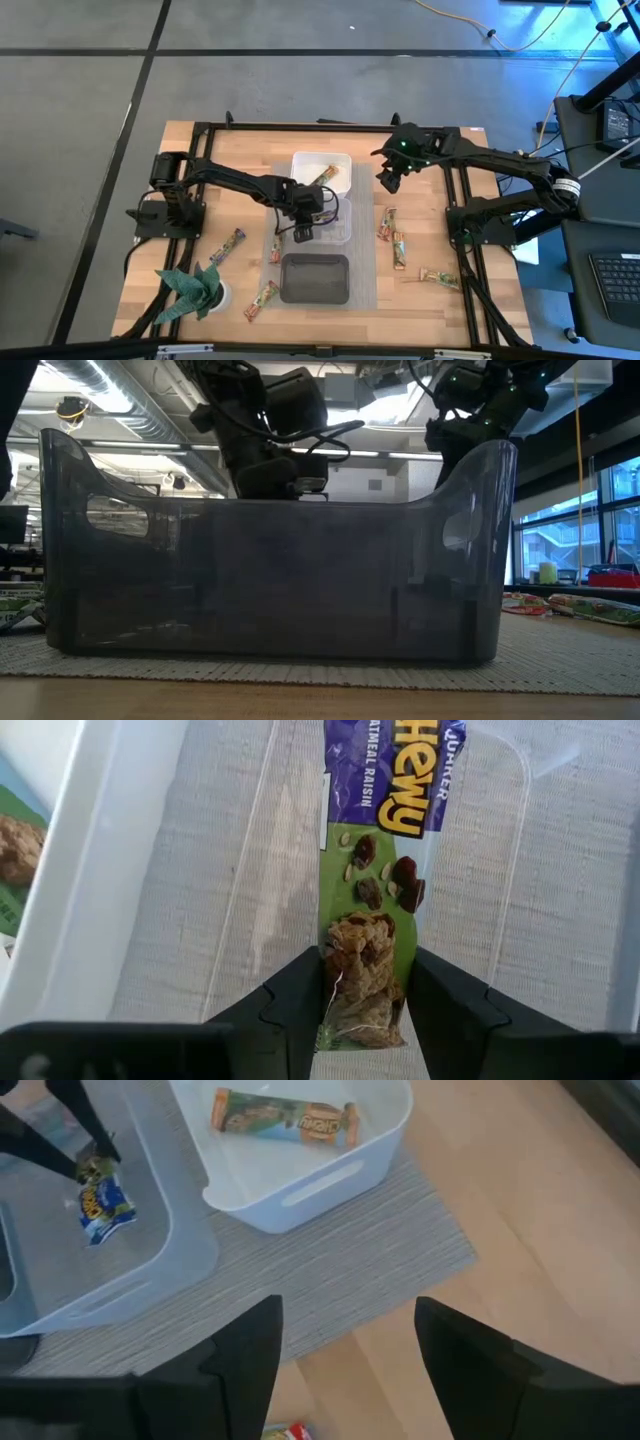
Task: Pick and place Granola Bars by type
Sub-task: Put the top blue granola bar into the transparent bin
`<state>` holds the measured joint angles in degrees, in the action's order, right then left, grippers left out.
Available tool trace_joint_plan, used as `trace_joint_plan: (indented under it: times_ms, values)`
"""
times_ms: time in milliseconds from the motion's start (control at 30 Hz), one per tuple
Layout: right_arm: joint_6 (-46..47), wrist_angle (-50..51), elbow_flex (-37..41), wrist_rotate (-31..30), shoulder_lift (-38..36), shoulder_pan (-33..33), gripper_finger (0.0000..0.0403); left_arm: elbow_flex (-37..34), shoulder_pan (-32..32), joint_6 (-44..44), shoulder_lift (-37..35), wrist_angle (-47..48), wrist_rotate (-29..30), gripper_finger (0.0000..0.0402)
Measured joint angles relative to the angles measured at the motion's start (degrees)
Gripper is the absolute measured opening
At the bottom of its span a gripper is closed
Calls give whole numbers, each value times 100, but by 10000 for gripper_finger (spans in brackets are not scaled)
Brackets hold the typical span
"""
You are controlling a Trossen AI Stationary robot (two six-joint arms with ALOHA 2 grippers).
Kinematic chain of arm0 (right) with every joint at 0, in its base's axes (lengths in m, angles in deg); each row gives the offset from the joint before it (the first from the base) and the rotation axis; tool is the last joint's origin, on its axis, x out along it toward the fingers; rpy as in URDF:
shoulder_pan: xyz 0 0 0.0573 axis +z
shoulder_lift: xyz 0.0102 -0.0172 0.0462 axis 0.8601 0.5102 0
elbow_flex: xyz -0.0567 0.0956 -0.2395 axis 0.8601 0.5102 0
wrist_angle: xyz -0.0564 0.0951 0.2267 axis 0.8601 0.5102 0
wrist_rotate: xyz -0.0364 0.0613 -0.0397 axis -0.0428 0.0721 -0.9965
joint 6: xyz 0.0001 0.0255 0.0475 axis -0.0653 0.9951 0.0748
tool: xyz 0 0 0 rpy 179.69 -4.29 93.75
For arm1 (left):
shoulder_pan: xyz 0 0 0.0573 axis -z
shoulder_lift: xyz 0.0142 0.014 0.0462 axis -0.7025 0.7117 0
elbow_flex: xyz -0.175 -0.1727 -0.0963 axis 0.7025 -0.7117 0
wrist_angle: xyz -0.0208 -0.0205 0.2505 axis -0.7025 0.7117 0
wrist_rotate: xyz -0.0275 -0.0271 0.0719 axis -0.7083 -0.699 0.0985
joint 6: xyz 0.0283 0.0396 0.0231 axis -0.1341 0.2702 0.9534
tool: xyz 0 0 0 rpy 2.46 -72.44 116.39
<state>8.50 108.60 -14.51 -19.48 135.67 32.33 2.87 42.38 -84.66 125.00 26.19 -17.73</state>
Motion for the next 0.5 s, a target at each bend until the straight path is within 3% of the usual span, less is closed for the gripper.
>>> trace_joint_plan:
  times_ms: [500]
  values:
    - [126, 2, 0, 32, 0, 25, 231, 0, 0, -16, -4, -58, -15, 139]
